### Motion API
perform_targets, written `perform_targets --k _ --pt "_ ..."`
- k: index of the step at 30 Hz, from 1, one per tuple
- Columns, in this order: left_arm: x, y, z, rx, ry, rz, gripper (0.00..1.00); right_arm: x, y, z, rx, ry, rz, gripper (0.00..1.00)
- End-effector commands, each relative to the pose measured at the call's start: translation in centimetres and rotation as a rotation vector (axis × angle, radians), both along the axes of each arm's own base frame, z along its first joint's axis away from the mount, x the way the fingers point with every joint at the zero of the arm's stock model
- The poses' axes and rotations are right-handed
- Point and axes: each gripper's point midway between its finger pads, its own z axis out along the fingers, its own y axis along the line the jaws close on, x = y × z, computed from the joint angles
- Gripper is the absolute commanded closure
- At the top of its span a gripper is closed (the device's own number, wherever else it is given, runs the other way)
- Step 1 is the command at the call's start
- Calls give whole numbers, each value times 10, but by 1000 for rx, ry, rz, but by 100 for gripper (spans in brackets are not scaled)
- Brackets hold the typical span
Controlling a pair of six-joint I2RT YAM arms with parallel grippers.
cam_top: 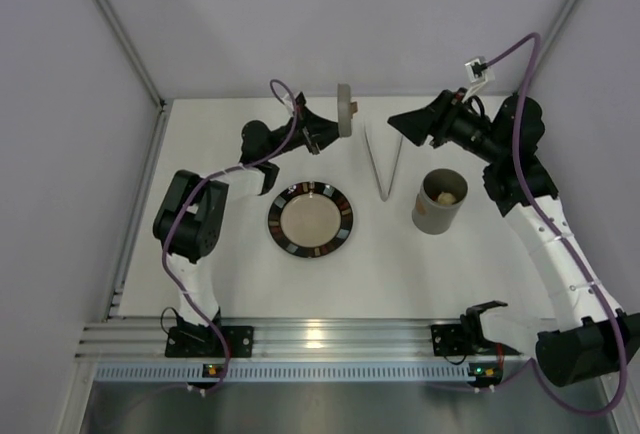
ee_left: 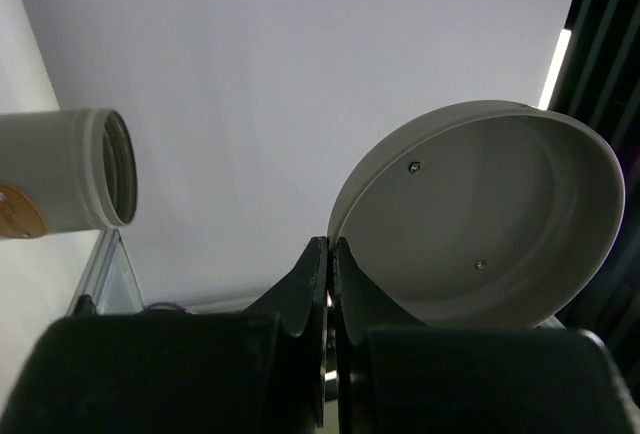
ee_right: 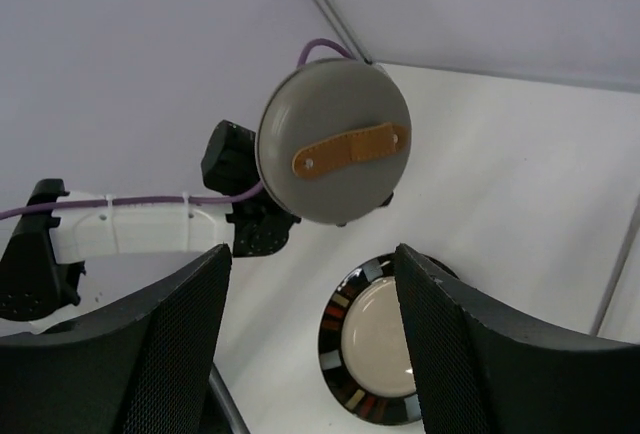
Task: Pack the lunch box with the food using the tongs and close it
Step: Pick up the box lid from the center of the board.
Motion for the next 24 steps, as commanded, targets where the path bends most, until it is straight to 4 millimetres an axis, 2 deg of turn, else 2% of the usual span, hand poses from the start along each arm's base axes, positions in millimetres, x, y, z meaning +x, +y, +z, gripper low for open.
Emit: perform_targets --k 1,6,13,19,24 --pt "-88 9 99 -227 -478 -124 100 -1 8 34 73 -122 69 34" --pt "-111 1 117 -261 -500 -174 100 6 14 42 123 -126 98 35" --pt "-138 3 140 -267 -549 -197 100 14 15 45 145 -115 95 36" --pt "-149 -3 141 -256 -556 -219 100 12 20 53 180 -113 139 36" --pt "-146 -10 135 -262 -525 -229 100 5 21 62 181 -160 160 36"
